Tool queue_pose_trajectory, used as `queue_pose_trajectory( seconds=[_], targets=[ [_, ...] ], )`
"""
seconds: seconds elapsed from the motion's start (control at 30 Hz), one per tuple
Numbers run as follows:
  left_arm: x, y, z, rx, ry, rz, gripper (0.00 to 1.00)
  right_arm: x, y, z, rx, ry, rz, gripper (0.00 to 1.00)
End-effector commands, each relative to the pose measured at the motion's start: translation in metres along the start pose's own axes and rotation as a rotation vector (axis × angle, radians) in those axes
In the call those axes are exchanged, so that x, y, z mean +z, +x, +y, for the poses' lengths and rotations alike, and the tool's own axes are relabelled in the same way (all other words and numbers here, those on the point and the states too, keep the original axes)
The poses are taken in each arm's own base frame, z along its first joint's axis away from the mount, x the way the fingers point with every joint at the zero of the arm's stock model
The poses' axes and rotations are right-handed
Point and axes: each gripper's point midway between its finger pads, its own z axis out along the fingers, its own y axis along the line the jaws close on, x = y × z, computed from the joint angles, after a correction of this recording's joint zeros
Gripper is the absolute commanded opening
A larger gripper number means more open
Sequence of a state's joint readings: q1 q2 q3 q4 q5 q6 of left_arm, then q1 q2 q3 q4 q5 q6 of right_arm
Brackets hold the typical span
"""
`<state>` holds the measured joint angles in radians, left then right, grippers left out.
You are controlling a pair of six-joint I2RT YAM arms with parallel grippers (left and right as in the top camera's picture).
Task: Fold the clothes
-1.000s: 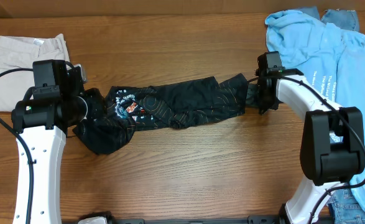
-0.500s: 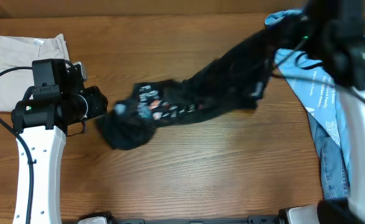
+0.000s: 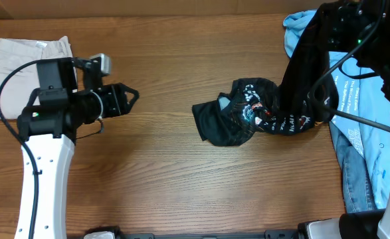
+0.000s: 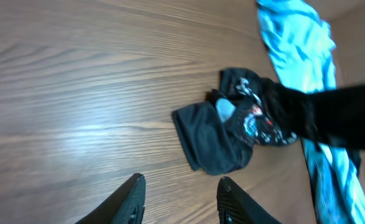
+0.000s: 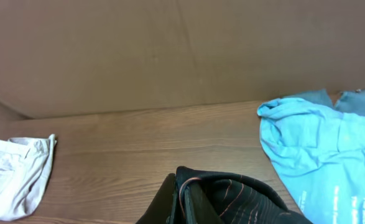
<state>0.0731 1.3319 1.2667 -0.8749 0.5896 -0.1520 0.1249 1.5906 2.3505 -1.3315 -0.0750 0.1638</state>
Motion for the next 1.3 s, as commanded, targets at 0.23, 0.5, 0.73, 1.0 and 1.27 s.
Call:
queue_pose_trajectory(
  seconds=[0.23,0.5,0.73,1.0,1.27],
  targets=[
    [0.025,0.003,-0.054,0.284,0.083,0.000,0.46,-0.042,-0.039,0.028,-0.041,-0.128,-0.192,0.04],
    [0.035,-0.007,-0.077,0.339,0.078,-0.060,0.58,-0.138,-0.059,0.043,-0.073,-0.184,-0.419,0.04],
    [0.047,-0.004,-0.074,0.290,0.058,-0.036,0.60,-0.233,-0.077,0.016,-0.024,-0.023,-0.701,0.04],
    [0.058,0.015,-0.103,0.318,0.171,0.031,0.66,-0.186,-0.049,-0.007,-0.003,0.095,-0.503,0.04],
    [0.074,0.027,-0.108,0.330,0.176,0.081,0.69,-0.100,-0.046,0.006,-0.031,0.013,-0.315,0.04]
  ],
)
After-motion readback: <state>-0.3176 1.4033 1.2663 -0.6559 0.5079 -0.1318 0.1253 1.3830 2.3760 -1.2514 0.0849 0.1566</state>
